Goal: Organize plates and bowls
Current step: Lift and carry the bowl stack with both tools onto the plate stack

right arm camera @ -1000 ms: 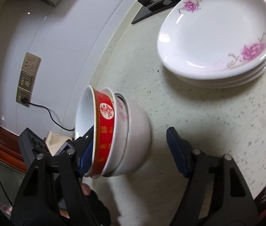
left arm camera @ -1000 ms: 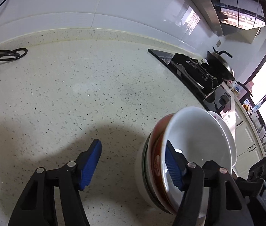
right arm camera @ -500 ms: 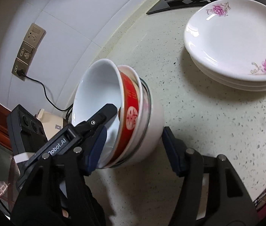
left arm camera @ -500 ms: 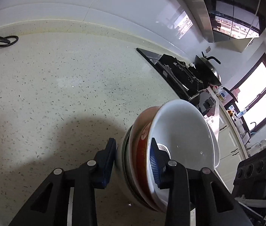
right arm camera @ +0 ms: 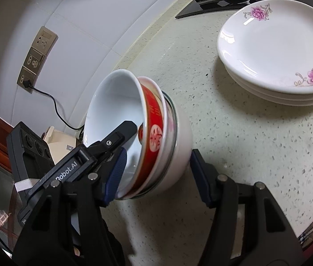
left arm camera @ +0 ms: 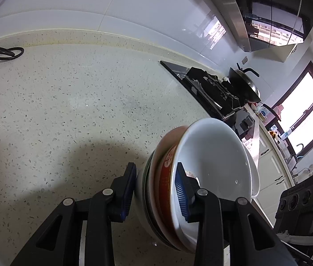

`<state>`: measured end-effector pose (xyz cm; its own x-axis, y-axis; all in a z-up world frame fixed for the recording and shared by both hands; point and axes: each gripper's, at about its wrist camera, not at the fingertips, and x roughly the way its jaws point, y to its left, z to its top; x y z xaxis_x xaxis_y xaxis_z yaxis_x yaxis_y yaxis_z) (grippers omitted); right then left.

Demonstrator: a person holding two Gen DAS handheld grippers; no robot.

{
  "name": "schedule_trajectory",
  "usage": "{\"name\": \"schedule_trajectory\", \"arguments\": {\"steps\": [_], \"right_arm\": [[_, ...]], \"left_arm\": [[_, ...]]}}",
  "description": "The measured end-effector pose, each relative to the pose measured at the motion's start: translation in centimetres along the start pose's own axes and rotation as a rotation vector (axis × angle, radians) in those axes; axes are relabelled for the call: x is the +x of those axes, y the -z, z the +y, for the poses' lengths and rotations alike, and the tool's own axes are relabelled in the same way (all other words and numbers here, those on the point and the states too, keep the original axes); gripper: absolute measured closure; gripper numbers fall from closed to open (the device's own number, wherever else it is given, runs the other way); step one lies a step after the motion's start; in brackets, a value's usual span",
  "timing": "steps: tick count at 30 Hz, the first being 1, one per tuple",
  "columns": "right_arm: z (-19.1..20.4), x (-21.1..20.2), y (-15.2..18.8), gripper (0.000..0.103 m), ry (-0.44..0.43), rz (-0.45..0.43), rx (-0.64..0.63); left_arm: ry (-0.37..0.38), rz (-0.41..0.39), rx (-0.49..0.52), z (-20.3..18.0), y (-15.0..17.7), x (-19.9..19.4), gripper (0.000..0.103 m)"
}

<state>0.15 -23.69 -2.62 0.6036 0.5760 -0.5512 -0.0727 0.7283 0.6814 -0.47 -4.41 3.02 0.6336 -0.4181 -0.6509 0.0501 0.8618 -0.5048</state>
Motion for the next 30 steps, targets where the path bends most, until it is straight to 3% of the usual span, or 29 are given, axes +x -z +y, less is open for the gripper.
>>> {"name": "schedule_trajectory", "arguments": {"steps": [17, 30], "right_arm": [[0.1, -1.8, -0.5, 0.041, -0.025, -0.021, -0.013], [-0.6, -4.9, -2.7, 0.041, -0.044, -0.084, 0.016]], "left_arm": [[0.005, -0.051, 0.011, -1.2, -0.2, -1.1, 0.067], [0.025, -0.073, 0.045, -5.1, -1.8, -0.8, 0.067]]}}
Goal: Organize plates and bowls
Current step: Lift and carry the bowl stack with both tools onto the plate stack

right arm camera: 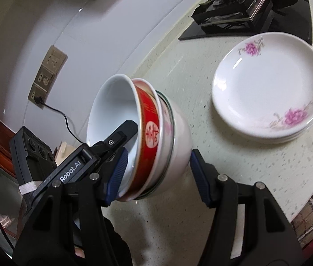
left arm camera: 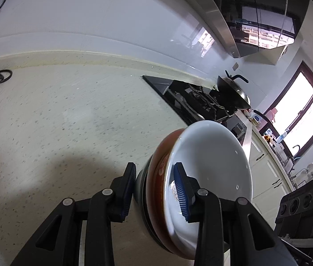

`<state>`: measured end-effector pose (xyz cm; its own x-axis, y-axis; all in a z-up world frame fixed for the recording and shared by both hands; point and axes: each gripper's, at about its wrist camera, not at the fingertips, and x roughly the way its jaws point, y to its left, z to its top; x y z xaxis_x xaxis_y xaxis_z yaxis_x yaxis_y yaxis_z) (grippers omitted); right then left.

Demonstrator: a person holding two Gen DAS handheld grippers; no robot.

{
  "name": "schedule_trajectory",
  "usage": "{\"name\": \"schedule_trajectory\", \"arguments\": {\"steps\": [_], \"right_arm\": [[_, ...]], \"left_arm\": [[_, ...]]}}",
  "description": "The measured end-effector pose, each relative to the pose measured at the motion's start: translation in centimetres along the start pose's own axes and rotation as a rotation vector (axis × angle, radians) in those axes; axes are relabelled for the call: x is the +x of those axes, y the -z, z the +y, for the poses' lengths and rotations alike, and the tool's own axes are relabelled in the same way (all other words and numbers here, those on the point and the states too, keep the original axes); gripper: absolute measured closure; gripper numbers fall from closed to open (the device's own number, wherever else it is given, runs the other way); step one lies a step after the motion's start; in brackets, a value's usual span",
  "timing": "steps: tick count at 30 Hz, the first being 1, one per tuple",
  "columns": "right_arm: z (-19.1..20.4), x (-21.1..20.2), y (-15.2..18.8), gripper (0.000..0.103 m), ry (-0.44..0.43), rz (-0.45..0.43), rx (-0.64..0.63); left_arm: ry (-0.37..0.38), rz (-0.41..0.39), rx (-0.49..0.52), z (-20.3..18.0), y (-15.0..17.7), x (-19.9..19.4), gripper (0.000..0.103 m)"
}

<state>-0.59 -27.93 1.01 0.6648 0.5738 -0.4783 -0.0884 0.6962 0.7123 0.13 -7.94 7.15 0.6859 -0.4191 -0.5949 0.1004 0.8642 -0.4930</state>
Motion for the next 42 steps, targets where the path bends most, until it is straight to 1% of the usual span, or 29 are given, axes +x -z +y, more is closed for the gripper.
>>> {"name": "schedule_trajectory", "arguments": {"steps": [6, 12, 22, 36, 42], "right_arm": [[-0.7, -1.5, -1.7, 0.041, -0.006, -0.038, 0.023], [-2.0, -2.8, -3.2, 0.041, -0.001, -0.062, 0.049], [-5.4, -3.8, -5.2, 0.041, 0.029, -0.060, 0.106], [-8.8, -4.5, -6.9, 0.041, 0.070, -0.058, 0.161], [-9.2, -4.7, -7.2, 0.041, 0.090, -0.051, 0.140]], "left_arm": [[0.014, -0.005, 0.032, -2.5, -0.9, 0.8, 0.067], [0.026, 0.006, 0.062, -5.1, -1.5, 2.1, 0.067], [0.039, 0.058, 0.076, -7.8, -1.2, 6.0, 0.067], [0.058, 0.135, 0.101, -10.1, -0.8, 10.1, 0.067], [0.065, 0.169, 0.077, -10.0, -0.5, 11.2, 0.063]]}}
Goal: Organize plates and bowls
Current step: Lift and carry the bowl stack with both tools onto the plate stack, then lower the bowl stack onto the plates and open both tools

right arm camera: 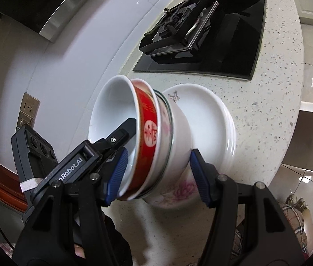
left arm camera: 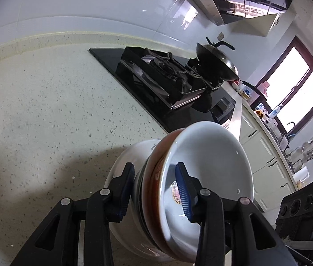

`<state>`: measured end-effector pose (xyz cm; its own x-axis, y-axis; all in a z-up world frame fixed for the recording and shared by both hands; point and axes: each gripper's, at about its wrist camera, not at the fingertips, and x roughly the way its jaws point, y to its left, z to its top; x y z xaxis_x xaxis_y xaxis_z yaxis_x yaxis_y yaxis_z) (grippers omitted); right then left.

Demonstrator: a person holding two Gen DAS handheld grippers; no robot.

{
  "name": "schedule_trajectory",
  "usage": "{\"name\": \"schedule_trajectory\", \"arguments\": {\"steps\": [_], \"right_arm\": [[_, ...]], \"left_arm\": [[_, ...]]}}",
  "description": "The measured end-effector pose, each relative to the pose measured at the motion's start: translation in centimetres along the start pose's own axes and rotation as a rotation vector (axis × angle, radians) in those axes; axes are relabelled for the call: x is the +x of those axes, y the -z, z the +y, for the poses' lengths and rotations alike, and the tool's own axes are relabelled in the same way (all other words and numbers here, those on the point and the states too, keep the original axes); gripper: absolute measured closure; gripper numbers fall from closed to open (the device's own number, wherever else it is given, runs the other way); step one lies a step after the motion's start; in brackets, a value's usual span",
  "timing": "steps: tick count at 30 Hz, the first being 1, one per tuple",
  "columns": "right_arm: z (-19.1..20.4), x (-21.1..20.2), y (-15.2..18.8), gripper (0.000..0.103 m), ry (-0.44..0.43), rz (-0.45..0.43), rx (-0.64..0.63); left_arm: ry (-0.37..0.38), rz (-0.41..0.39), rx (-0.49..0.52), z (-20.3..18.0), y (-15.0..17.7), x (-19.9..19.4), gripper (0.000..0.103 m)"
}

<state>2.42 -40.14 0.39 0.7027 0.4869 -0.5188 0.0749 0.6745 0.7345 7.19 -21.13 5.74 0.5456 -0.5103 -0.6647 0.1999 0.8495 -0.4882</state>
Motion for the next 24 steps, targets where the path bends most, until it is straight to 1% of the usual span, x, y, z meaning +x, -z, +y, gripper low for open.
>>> {"name": "schedule_trajectory", "arguments": {"steps": [5, 7, 10, 11, 13, 14, 15, 20, 22, 24], "right_arm": [[0.1, 0.1, 0.0, 0.041, 0.008, 0.002, -0.012], [0.2, 0.2, 0.0, 0.041, 0.015, 0.003, -0.026], [0.6, 0.2, 0.1, 0.040, 0.039, -0.008, -0.066], [0.8, 0.1, 0.1, 0.038, 0.052, -0.018, -0.080], [1.2, -0.9, 0.2, 0.026, 0.097, -0.092, -0.115], [1.4, -1.3, 0.1, 0.025, 0.103, -0.115, -0.128], [1.5, -1.6, 0.0, 0.025, 0.099, -0.124, -0.139], [1.5, -1.8, 0.0, 0.025, 0.122, -0.131, -0.149], [1.3, -1.7, 0.0, 0.025, 0.135, -0.137, -0.148], [1.1, -2.0, 0.1, 0.025, 0.143, -0.147, -0.149]], "left_arm": [[0.006, 0.013, 0.000, 0.1, 0.0, 0.1, 0.063], [0.012, 0.012, -0.001, 0.2, 0.0, 0.1, 0.061], [-0.007, -0.023, 0.022, -0.1, 0.0, -0.5, 0.060], [-0.006, -0.031, 0.030, -0.2, -0.1, -0.8, 0.059], [-0.002, -0.046, 0.037, -0.3, -0.2, -1.2, 0.054], [-0.003, -0.050, 0.040, -0.4, -0.3, -1.3, 0.049], [-0.003, -0.053, 0.043, -0.4, -0.3, -1.4, 0.048], [0.003, -0.045, 0.033, -0.2, -0.2, -1.1, 0.047], [0.004, -0.049, 0.031, 0.0, 0.0, -1.1, 0.044], [0.003, -0.061, 0.027, 0.2, 0.1, -1.4, 0.037]]}}
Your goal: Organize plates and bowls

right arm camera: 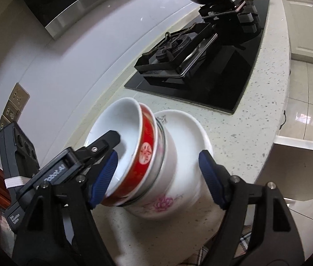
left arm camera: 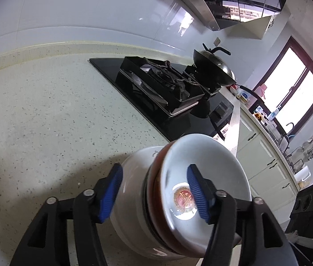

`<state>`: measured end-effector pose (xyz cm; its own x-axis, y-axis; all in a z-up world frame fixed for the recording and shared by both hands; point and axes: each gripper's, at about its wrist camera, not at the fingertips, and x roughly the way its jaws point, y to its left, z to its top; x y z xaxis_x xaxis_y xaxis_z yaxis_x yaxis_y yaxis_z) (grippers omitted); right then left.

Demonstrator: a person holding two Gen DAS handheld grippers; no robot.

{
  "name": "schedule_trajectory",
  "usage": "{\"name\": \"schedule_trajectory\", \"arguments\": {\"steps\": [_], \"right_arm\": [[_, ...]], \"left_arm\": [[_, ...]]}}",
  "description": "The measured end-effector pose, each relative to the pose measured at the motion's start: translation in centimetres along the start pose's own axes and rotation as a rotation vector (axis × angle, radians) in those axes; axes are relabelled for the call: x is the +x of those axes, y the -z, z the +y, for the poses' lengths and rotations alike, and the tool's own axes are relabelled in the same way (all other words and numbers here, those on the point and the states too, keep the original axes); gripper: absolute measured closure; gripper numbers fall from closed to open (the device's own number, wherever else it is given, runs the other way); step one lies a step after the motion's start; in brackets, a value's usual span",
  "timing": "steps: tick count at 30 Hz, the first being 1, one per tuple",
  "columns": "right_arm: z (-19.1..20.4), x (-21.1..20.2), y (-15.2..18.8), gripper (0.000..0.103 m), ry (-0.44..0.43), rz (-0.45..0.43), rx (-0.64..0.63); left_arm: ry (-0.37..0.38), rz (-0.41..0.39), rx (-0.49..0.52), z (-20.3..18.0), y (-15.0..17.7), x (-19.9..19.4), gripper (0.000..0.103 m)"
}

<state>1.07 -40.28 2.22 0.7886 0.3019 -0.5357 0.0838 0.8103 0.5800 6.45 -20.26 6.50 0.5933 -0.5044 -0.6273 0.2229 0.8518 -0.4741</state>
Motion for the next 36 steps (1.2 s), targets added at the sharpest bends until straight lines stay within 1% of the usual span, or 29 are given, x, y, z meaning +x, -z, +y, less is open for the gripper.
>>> {"name": "schedule_trajectory", "arguments": {"steps": [4, 6, 10, 11, 14, 17, 19, 20, 23, 25, 26, 28, 30, 32, 34, 36], "right_arm": [[0.4, -0.7, -0.1, 0.023, 0.002, -0.021, -0.013], [0.7, -1.4, 0.0, 0.021, 0.004, -0.043, -0.028], [1.7, -3.0, 0.5, 0.018, 0.000, -0.082, -0.070], [2.1, -3.5, 0.9, 0.017, 0.005, -0.095, -0.092], [2.9, -4.5, 1.9, 0.016, 0.027, -0.128, -0.144], [3.7, -5.7, 3.6, 0.015, 0.071, -0.172, -0.216], [4.0, -6.3, 4.9, 0.014, 0.103, -0.198, -0.252], [4.1, -6.5, 5.6, 0.013, 0.114, -0.203, -0.266], [4.0, -7.1, 7.8, 0.013, 0.170, -0.222, -0.310], [3.7, -7.4, 8.9, 0.012, 0.208, -0.238, -0.331], [3.6, -7.6, 9.6, 0.012, 0.240, -0.246, -0.337], [3.4, -8.0, 10.6, 0.012, 0.269, -0.254, -0.341], [3.5, -8.5, 11.7, 0.012, 0.296, -0.274, -0.347], [3.8, -9.0, 12.5, 0.012, 0.330, -0.303, -0.355], [4.0, -9.5, 13.0, 0.012, 0.363, -0.340, -0.358], [4.0, -10.3, 13.6, 0.010, 0.371, -0.379, -0.339]], "left_arm": [[0.019, -0.051, -0.025, 0.8, 0.0, -1.4, 0.028], [0.021, -0.081, -0.040, 1.3, 0.1, -2.4, 0.020], [0.014, -0.125, -0.034, 2.1, 0.8, -4.7, 0.016], [0.010, -0.133, -0.029, 2.3, 1.0, -5.2, 0.014], [-0.001, -0.178, -0.005, 2.7, 2.1, -7.3, 0.000], [-0.024, -0.225, 0.062, 2.7, 3.5, -9.3, 0.000], [-0.077, -0.236, 0.140, 2.2, 4.7, -10.1, 0.000], [-0.118, -0.243, 0.188, 1.9, 5.4, -10.5, 0.000], [-0.200, -0.263, 0.283, 1.3, 7.3, -11.2, 0.000], [-0.233, -0.284, 0.327, 0.9, 8.7, -11.8, 0.000], [-0.241, -0.285, 0.349, 0.7, 9.3, -12.0, 0.000], [-0.258, -0.289, 0.398, 0.2, 10.5, -12.4, 0.000], [-0.272, -0.300, 0.427, -0.3, 11.6, -12.8, 0.000], [-0.274, -0.316, 0.430, -0.5, 12.8, -13.2, 0.000], [-0.279, -0.316, 0.405, -0.4, 13.3, -13.5, 0.000], [-0.250, -0.289, 0.367, 0.0, 13.0, -13.7, 0.000]]}}
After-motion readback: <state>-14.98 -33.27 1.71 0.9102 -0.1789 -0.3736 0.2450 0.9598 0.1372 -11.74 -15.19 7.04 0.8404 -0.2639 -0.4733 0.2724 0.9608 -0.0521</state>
